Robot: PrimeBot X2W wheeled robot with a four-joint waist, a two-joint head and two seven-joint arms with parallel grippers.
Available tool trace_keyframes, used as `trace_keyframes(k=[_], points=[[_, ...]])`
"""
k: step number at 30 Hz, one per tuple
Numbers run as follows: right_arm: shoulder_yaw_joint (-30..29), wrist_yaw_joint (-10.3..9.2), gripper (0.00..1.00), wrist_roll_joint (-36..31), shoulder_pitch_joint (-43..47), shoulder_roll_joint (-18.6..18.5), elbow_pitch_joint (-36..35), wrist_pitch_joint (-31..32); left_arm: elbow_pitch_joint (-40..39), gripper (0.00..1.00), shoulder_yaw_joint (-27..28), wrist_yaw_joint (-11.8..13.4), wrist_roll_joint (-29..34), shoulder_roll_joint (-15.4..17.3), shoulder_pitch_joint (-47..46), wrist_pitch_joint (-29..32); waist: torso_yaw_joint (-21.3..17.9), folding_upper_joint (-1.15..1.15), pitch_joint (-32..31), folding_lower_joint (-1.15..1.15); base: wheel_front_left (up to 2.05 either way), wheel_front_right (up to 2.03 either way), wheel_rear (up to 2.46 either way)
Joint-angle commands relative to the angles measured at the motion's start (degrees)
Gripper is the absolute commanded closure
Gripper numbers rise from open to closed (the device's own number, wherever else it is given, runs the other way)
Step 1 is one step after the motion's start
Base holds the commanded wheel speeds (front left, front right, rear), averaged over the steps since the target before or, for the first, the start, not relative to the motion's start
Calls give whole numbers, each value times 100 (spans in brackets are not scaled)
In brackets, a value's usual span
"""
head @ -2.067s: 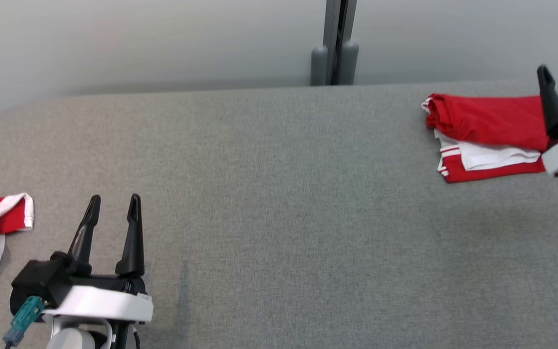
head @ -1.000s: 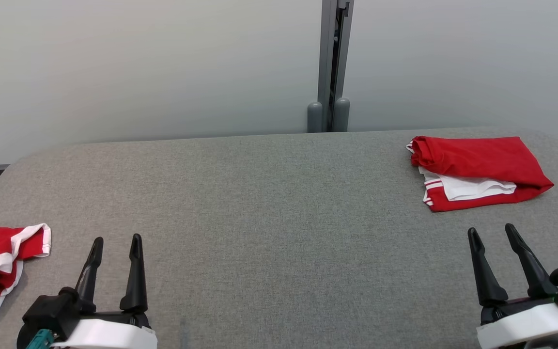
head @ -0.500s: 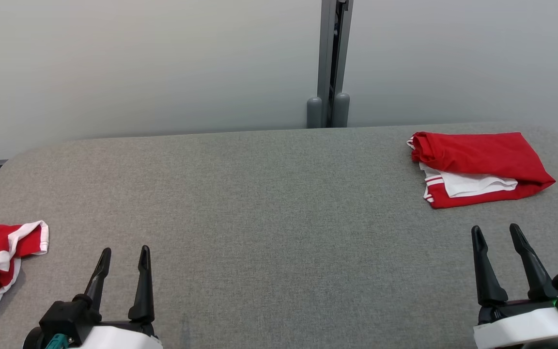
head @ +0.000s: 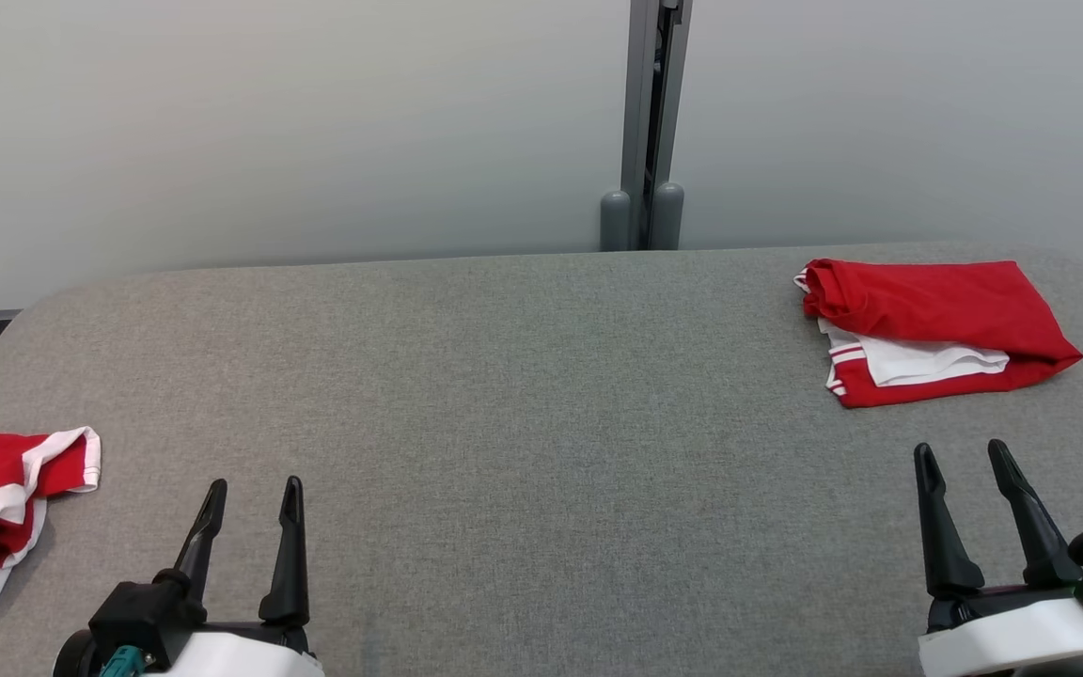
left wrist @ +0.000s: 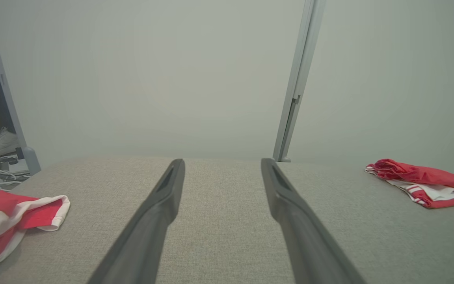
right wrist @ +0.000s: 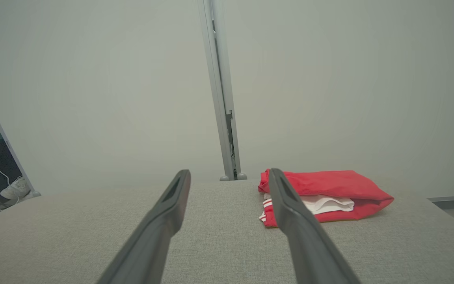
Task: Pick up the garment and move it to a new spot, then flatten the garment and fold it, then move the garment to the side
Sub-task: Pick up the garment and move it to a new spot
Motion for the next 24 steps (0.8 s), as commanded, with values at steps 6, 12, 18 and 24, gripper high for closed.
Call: trace_keyframes(k=[6,12,18,24], points=[[9,8,0,24,-45,-28,29,-7,5,0,-4,45,-23,20,-69,-13,25,0,-14,0,0,0,0],[-5,8,0,61,19,-25,21,-8,10,0,68,26,85,20,-137,-13,245,0,-34,0,0,0,0],[59,8,0,99,20,-16,25,-8,56,0,132,-6,144,21,-85,-13,802,0,-65,0,0,0,0],[148,8,0,151,-17,24,99,-8,101,0,222,-7,217,19,-96,-13,1251,0,-60,0,0,0,0]])
